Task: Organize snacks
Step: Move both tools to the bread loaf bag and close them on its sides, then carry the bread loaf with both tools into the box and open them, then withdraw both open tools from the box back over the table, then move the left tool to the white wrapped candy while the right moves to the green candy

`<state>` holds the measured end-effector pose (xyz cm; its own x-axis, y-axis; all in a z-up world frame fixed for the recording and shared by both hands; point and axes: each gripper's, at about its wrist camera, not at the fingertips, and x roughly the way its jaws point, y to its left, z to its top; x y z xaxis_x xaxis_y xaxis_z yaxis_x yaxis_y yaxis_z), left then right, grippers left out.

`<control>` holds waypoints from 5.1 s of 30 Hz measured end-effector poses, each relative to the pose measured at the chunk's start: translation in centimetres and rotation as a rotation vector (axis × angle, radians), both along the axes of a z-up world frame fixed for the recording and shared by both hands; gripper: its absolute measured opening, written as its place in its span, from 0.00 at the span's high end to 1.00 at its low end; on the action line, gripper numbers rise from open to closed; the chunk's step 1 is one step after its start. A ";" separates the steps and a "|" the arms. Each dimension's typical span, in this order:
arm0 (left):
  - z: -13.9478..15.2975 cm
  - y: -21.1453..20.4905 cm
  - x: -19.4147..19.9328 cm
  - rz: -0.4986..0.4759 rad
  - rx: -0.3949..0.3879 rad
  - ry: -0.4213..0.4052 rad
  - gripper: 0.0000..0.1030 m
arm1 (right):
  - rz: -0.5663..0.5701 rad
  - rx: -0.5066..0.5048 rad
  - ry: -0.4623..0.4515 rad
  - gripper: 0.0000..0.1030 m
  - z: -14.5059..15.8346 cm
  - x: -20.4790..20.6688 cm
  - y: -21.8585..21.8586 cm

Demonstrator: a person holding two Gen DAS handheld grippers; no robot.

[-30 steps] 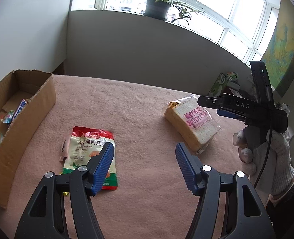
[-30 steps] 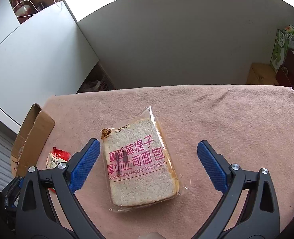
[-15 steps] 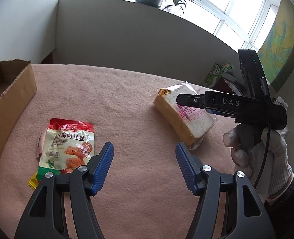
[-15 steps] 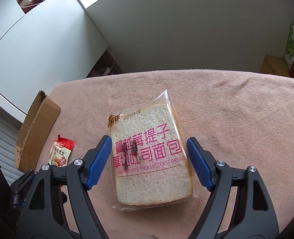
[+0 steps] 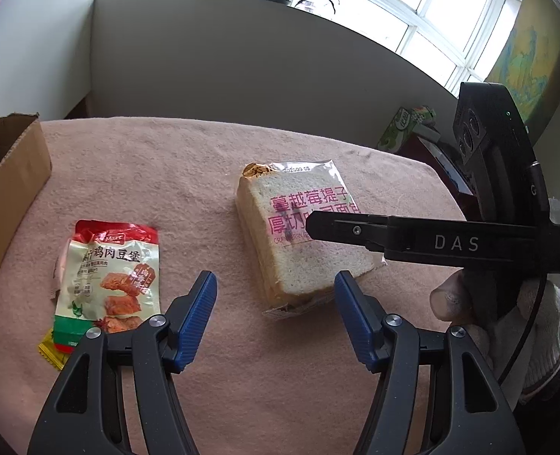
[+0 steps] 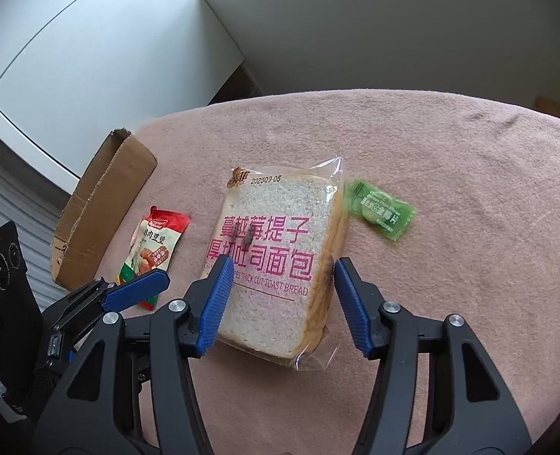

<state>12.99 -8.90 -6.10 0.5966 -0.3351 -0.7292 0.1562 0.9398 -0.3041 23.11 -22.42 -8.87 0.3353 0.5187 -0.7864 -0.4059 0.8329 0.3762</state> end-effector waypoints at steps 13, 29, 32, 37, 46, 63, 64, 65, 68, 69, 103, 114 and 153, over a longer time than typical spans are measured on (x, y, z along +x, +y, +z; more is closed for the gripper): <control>-1.6 -1.0 1.6 -0.025 -0.055 0.051 0.54 | -0.038 0.097 0.092 0.42 -1.3 0.0 -1.4; -0.8 -1.1 0.7 -0.068 -0.058 0.027 0.65 | -0.040 0.069 0.053 0.46 -0.1 -2.2 -0.3; -0.2 -0.6 0.1 -0.065 -0.061 0.003 0.65 | -0.040 0.074 0.034 0.47 0.7 -2.6 0.0; 0.8 0.8 -1.2 -0.061 -0.073 -0.039 0.65 | -0.024 0.070 0.000 0.47 2.5 -3.5 1.0; 2.9 4.5 -3.6 -0.012 -0.086 -0.126 0.65 | 0.029 0.066 -0.065 0.47 5.6 -4.8 5.2; 6.0 14.6 -7.6 0.152 -0.059 -0.260 0.65 | 0.166 0.078 -0.144 0.47 9.3 -6.7 17.4; 6.0 15.2 -7.7 0.162 -0.059 -0.261 0.65 | 0.173 0.080 -0.146 0.47 9.3 -6.8 18.0; 6.0 15.8 -8.0 0.174 -0.060 -0.264 0.65 | 0.179 0.082 -0.147 0.47 9.4 -6.9 18.8; 6.1 17.8 -8.9 0.211 -0.066 -0.277 0.65 | 0.203 0.080 -0.165 0.47 9.7 -7.2 21.2; 6.1 18.5 -9.1 0.225 -0.070 -0.281 0.66 | 0.212 0.078 -0.171 0.47 9.8 -7.3 22.1; 4.2 28.1 -10.9 0.509 -0.052 -0.264 0.66 | 0.262 -0.031 -0.272 0.26 8.5 -7.2 29.6; 5.2 25.2 -10.5 0.446 -0.042 -0.300 0.66 | 0.088 -0.091 -0.347 0.14 10.0 -7.0 20.2; -1.2 11.5 -1.4 0.187 0.131 -0.015 0.71 | -0.153 -0.035 -0.132 0.31 1.9 3.7 -3.0</control>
